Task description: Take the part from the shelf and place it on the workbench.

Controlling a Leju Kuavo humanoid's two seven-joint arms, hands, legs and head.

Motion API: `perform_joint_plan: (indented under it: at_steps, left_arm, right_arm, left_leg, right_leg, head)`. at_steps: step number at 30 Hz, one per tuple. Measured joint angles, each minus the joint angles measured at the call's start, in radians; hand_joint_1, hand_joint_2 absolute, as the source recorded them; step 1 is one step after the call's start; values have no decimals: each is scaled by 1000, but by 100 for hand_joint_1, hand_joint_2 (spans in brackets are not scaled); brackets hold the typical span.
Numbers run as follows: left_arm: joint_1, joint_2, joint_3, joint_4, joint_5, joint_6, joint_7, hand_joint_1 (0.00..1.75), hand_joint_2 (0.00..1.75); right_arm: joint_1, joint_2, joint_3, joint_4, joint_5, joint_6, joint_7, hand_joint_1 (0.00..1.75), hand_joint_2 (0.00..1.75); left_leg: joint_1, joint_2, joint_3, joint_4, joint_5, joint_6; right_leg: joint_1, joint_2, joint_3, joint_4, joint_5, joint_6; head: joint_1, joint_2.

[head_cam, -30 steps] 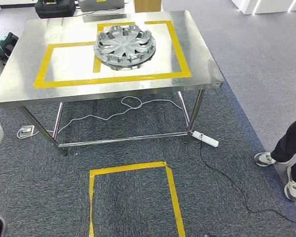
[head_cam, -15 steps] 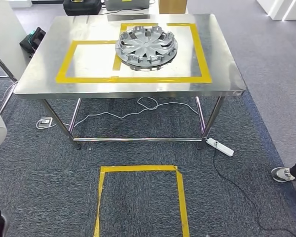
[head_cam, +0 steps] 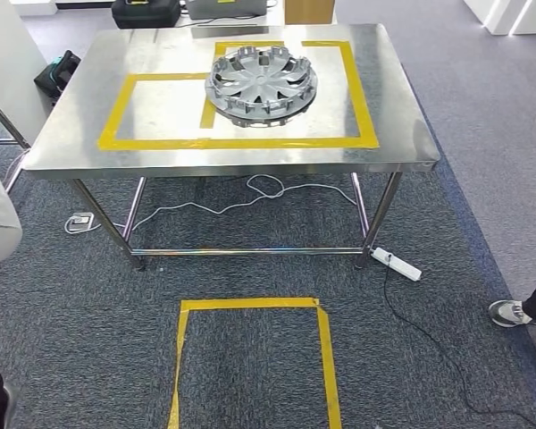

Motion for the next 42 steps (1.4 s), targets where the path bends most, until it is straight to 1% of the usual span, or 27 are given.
perform_joint_plan:
  at_steps: [7, 15, 16, 17, 19, 20, 21, 23, 24, 25, 26, 27, 28, 29, 30, 31, 33, 34, 35, 36, 37, 38, 39, 40, 41, 42]
  left_arm:
    - [12, 4, 0, -1, -13, 0, -8, 175, 175]
    - [70, 2, 7, -21, -17, 13, -25, 175, 175]
    - [73, 2, 10, -23, -15, 16, -26, 175, 175]
    - [74, 1, 13, -25, -12, 18, -28, 175, 175]
    - [75, -1, 17, -31, -9, 18, -31, 175, 175]
    - [74, -2, 18, -33, -9, 17, -32, 175, 175]
    - [72, -3, 18, -35, -12, 15, -33, 175, 175]
    - [69, -6, 18, -36, -18, 12, -34, 175, 175]
    - [68, -7, 18, -35, -21, 10, -34, 175, 175]
    - [68, -8, 18, -35, -22, 10, -34, 175, 175]
    - [67, -8, 18, -35, -23, 9, -34, 175, 175]
    - [67, -8, 18, -35, -23, 8, -34, 175, 175]
    - [67, -9, 17, -35, -23, 8, -34, 175, 175]
    - [66, -8, 18, -35, -23, 7, -34, 175, 175]
    - [65, -9, 17, -35, -23, 7, -34, 175, 175]
    - [65, -9, 17, -35, -23, 7, -34, 175, 175]
    - [63, -9, 16, -35, -23, 6, -34, 175, 175]
    - [63, -9, 16, -35, -22, 6, -34, 175, 175]
    - [62, -9, 15, -35, -21, 6, -34, 175, 175]
    - [61, -9, 15, -35, -20, 6, -34, 175, 175]
    - [61, -9, 15, -35, -20, 6, -34, 175, 175]
    - [61, -9, 15, -35, -20, 6, -34, 175, 175]
    - [61, -9, 15, -35, -20, 6, -34, 175, 175]
    - [62, -9, 15, -35, -19, 6, -34, 175, 175]
    - [62, -9, 15, -35, -19, 6, -34, 175, 175]
    - [62, -9, 15, -35, -19, 6, -34, 175, 175]
  right_arm:
    - [0, 0, 0, 0, 8, -5, 3, 0, 175]
    - [0, 4, 0, 0, 20, -23, 2, 0, 175]
    - [0, 6, 0, 0, 20, -23, 1, 0, 175]
    - [0, 7, 0, 0, 19, -24, 1, 0, 175]
    - [-1, 10, 0, 0, 19, -28, 0, 0, 175]
    - [-2, 11, 0, 0, 18, -31, 0, 0, 175]
    - [-2, 11, 0, 0, 17, -33, 0, 0, 175]
    - [-1, 11, 0, 0, 15, -36, 0, 0, 175]
    - [-1, 11, 0, 0, 13, -36, 0, 0, 175]
    - [0, 11, 0, 0, 12, -36, 0, 0, 175]
    - [0, 11, 0, 0, 11, -36, -1, 0, 175]
    - [0, 11, 0, 0, 10, -36, -2, 0, 175]
    - [0, 11, 0, 0, 10, -36, -3, 0, 175]
    - [-1, 12, 0, 1, 10, -35, -4, 0, 175]
    - [-1, 14, 0, 2, 10, -34, -5, 0, 175]
    - [-2, 15, 0, 2, 9, -34, -6, 0, 175]
    - [-1, 16, 0, 2, 9, -32, -7, 0, 175]
    - [-1, 16, 0, 2, 9, -32, -7, 0, 175]
    - [-1, 16, 0, 2, 10, -31, -6, 0, 175]
    - [-1, 16, 0, 2, 10, -30, -6, 0, 175]
    - [-1, 16, 0, 2, 10, -30, -6, 0, 175]
    - [-1, 16, 0, 2, 10, -30, -6, 0, 175]
    - [0, 16, 0, 2, 10, -29, -5, 0, 175]
    - [1, 16, 0, 2, 10, -29, -3, 0, 175]
    - [1, 16, 0, 2, 10, -29, -1, 0, 175]
    - [2, 16, 0, 2, 10, -29, 2, 0, 175]
  left_leg:
    - [-2, 0, 0, 0, 0, 0]
    - [-2, 0, -1, 0, 0, 1]
    - [-3, 0, -1, 2, -2, 4]
    - [-4, 0, -2, 0, -3, 11]
    - [-3, 0, 11, -24, 3, 28]
    - [0, 0, 22, -43, 10, 34]
    - [4, 0, 31, -60, 17, 37]
    - [10, 1, 38, -70, 21, 37]
    - [12, 1, 38, -69, 20, 35]
    - [15, 1, 39, -68, 17, 31]
    - [19, 0, 40, -65, 14, 25]
    - [26, -1, 41, -59, 10, 17]
    - [32, -1, 42, -49, 3, 5]
    - [37, -2, 40, -37, -6, -8]
    - [39, -3, 38, -24, -16, -20]
    - [39, -4, 35, -15, -23, -28]
    - [40, -5, 35, -10, -29, -37]
    - [42, -3, 37, -9, -31, -40]
    - [43, -1, 32, 6, -41, -42]
    - [42, 2, 16, 41, -60, -42]
    - [39, 5, -12, 100, -88, -40]
    - [36, 6, -54, 176, -119, -37]
    - [33, 6, -97, 249, -144, -34]
    - [30, 6, -130, 299, -151, -31]
    - [29, 6, -146, 312, -138, -27]
    - [27, 6, -141, 286, -105, -23]
  right_leg:
    - [-2, 0, 2, -3, 3, 3]
    - [-3, -1, 2, -4, 3, 3]
    - [-5, -1, 3, -7, 4, 6]
    - [-6, -1, 4, -12, 6, 10]
    - [-7, -1, 8, -24, 9, 21]
    - [-6, -1, 2, -13, 1, 24]
    - [-5, -1, -14, 20, -18, 27]
    - [-12, -1, -78, 148, -79, 37]
    - [-17, -1, -111, 211, -103, 44]
    - [-22, -1, -132, 247, -110, 51]
    - [-28, -1, -133, 243, -96, 59]
    - [-34, -2, -111, 196, -64, 68]
    - [-42, -2, -75, 123, -28, 79]
    - [-46, 1, -42, 60, -5, 86]
    - [-50, 4, -16, 16, 8, 82]
    - [-50, 7, -4, 0, 6, 74]
    - [-46, 10, -5, 12, -6, 44]
    - [-45, 9, -5, 15, -9, 34]
    - [-44, 8, -3, 17, -12, 25]
    - [-44, 7, 1, 17, -14, 17]
    - [-43, 5, 4, 16, -17, 10]
    - [-42, 3, 7, 16, -20, 5]
    - [-40, 2, 10, 16, -24, 2]
    - [-38, 1, 14, 16, -29, 0]
    - [-37, 1, 21, 16, -35, 0]
    - [-37, 2, 29, 16, -42, 2]
  head:
    - [0, 0]
    - [0, 0]
    - [0, 0]
    - [-1, 0]
    - [-2, 0]
    - [0, 0]
    - [3, 0]
    - [7, 0]
    - [8, 0]
    - [7, 0]
    - [7, 0]
    - [7, 0]
    - [8, 0]
    - [11, 0]
    - [12, 0]
    - [12, 0]
    - [9, 0]
    - [7, 0]
    - [5, 0]
    - [3, 0]
    - [0, 0]
    - [-1, 0]
    - [-2, 0]
    - [-3, 0]
    - [-2, 0]
    - [-3, 0]
